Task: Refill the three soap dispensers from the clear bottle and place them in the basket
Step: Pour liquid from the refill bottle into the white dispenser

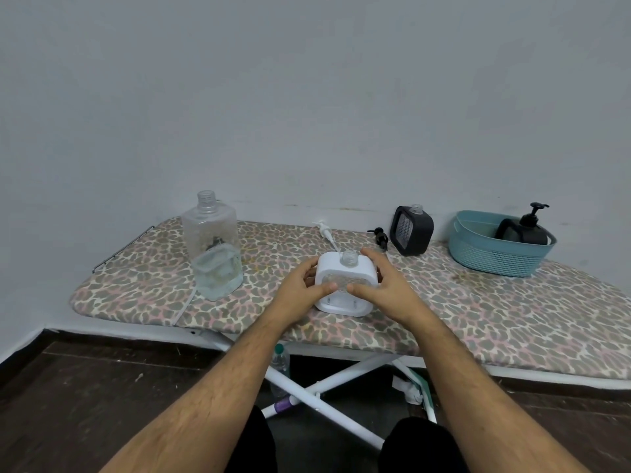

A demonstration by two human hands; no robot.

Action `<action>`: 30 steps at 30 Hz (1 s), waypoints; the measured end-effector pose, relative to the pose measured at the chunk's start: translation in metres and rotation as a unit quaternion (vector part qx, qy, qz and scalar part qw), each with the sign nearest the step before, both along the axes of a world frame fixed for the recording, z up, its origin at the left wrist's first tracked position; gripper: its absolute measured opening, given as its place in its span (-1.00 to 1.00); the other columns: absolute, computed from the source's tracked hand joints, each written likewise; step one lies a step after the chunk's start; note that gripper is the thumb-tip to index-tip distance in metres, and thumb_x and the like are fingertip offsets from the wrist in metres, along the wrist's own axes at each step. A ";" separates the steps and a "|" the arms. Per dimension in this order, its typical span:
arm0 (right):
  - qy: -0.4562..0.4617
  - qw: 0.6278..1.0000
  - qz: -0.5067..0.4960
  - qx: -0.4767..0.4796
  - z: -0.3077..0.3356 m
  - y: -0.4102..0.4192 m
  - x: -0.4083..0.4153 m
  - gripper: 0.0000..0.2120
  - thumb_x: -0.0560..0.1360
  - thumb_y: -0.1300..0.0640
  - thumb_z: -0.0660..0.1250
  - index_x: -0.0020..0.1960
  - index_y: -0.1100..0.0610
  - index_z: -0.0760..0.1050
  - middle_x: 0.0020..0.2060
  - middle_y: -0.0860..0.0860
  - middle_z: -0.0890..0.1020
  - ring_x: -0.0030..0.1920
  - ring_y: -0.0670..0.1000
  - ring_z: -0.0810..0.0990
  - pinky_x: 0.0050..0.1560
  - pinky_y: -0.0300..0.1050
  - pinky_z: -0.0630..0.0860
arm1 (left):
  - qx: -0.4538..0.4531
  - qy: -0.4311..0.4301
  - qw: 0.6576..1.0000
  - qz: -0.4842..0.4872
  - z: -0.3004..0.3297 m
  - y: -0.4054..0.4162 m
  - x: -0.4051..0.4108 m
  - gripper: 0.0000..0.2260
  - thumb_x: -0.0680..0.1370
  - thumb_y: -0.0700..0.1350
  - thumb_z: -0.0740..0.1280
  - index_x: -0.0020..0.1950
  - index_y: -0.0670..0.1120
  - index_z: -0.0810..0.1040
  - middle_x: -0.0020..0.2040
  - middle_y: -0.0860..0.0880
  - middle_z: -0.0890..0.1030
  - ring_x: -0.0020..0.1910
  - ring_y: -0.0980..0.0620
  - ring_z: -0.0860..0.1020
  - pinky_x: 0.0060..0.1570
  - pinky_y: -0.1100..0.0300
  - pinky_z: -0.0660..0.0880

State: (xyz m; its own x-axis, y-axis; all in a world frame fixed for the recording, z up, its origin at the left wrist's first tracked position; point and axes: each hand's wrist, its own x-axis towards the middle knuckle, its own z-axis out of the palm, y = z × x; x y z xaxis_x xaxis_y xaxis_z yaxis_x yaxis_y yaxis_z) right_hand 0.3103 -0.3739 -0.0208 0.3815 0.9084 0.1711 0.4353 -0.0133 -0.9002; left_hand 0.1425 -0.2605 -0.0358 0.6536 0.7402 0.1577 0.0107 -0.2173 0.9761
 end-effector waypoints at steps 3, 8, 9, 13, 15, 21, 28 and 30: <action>-0.029 0.999 -0.013 0.008 -0.004 0.002 0.000 -0.47 0.46 0.13 0.50 0.35 -0.05 0.38 0.12 -0.06 0.56 0.08 0.02 0.61 0.05 -0.03 0.60 | 0.019 0.011 0.999 0.047 0.001 -0.001 -0.007 -0.47 0.48 -0.15 0.49 0.42 -0.06 0.42 0.27 0.00 0.56 0.18 0.15 0.56 0.09 0.20 0.58; -0.016 1.000 -0.015 -0.001 -0.006 0.000 -0.001 -0.52 0.48 0.12 0.49 0.31 -0.05 0.38 0.06 -0.06 0.58 0.02 -0.01 0.61 -0.06 -0.11 0.55 | 0.097 -0.026 0.977 0.187 0.012 -0.007 -0.036 -0.66 0.51 -0.05 0.46 0.26 -0.03 0.56 0.16 0.09 0.61 0.15 0.19 0.55 0.16 0.20 0.52; -0.016 1.000 -0.020 -0.002 -0.007 0.000 -0.002 -0.52 0.48 0.12 0.49 0.31 -0.04 0.38 0.04 -0.06 0.58 0.00 -0.01 0.61 -0.10 -0.15 0.53 | 0.109 -0.036 0.971 0.211 0.014 -0.009 -0.043 -0.71 0.52 -0.05 0.45 0.23 -0.03 0.58 0.13 0.10 0.62 0.11 0.23 0.56 0.12 0.22 0.54; -0.040 0.997 -0.065 0.008 -0.007 0.002 -0.010 -0.53 0.45 0.07 0.52 0.27 -0.01 0.39 0.01 -0.08 0.58 -0.02 -0.01 0.60 -0.14 -0.15 0.50 | 0.169 -0.073 0.936 0.301 0.024 -0.010 -0.072 -0.86 0.55 -0.08 0.42 0.09 -0.01 0.62 0.01 0.11 0.64 -0.02 0.25 0.59 0.01 0.25 0.58; -0.071 0.990 -0.118 0.014 -0.008 0.003 -0.018 -0.52 0.43 0.01 0.52 0.26 0.00 0.39 0.00 -0.09 0.57 -0.04 -0.01 0.58 -0.13 -0.08 0.51 | 0.196 -0.082 0.915 0.344 0.028 -0.009 -0.085 -0.90 0.55 -0.08 0.42 0.05 0.02 0.61 -0.02 0.09 0.64 -0.03 0.19 0.60 0.00 0.20 0.59; -0.123 0.962 -0.245 0.001 -0.012 0.007 -0.042 -0.45 0.42 -0.09 0.47 0.29 0.09 0.34 0.02 -0.03 0.54 -0.08 0.03 0.53 -0.18 -0.05 0.47 | 0.217 -0.081 0.868 0.438 0.032 0.004 -0.111 -0.84 0.51 -0.05 0.44 0.05 0.03 0.54 -0.01 0.04 0.57 -0.05 0.06 0.55 0.00 -0.03 0.57; -0.065 0.975 -0.214 0.005 -0.015 0.009 -0.043 -0.38 0.42 0.04 0.44 0.38 0.04 0.23 0.10 -0.02 0.50 0.00 0.08 0.56 -0.08 0.11 0.61 | 0.141 0.010 0.888 0.437 0.027 0.042 -0.128 -0.19 0.38 0.13 0.54 0.51 -0.04 0.24 0.44 -0.06 0.34 0.42 -0.05 0.32 0.38 -0.06 0.34; -0.021 0.980 -0.195 0.016 -0.017 0.007 -0.041 -0.31 0.42 0.06 0.45 0.44 -0.04 0.17 0.16 0.00 0.49 0.05 0.09 0.57 -0.03 0.16 0.63 | 0.104 0.014 0.918 0.382 0.024 0.055 -0.128 -0.11 0.35 0.11 0.57 0.55 0.00 0.18 0.50 -0.04 0.30 0.45 -0.03 0.30 0.41 -0.07 0.31</action>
